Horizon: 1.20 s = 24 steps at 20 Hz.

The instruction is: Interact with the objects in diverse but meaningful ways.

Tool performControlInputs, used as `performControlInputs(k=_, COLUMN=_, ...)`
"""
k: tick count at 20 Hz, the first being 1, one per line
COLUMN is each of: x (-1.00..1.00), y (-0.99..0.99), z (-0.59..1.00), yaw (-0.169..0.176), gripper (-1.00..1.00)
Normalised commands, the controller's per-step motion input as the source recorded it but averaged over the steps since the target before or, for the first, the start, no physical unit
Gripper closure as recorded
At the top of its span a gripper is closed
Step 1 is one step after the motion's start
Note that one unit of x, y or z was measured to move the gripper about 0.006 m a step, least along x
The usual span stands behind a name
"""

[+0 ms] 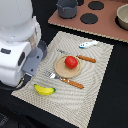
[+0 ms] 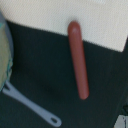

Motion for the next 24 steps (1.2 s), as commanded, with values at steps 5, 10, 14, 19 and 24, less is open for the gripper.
performControlInputs(k=5, x=-0.19, y=0.48, z=0.0, yaw=0.096, gripper=-1.0)
performControlInputs(k=10, x=-0.15, y=0.45, z=0.0, yaw=0.098, gripper=-1.0)
performControlInputs(k=14, x=-0.13, y=0.35, z=-0.04, yaw=0.067, gripper=-1.0)
performControlInputs(k=19, x=-0.4, y=0.3, z=-0.17, yaw=0.036, gripper=-1.0)
performControlInputs(k=24, x=-0.54, y=0.36, z=-0.23, yaw=0.038, gripper=-1.0)
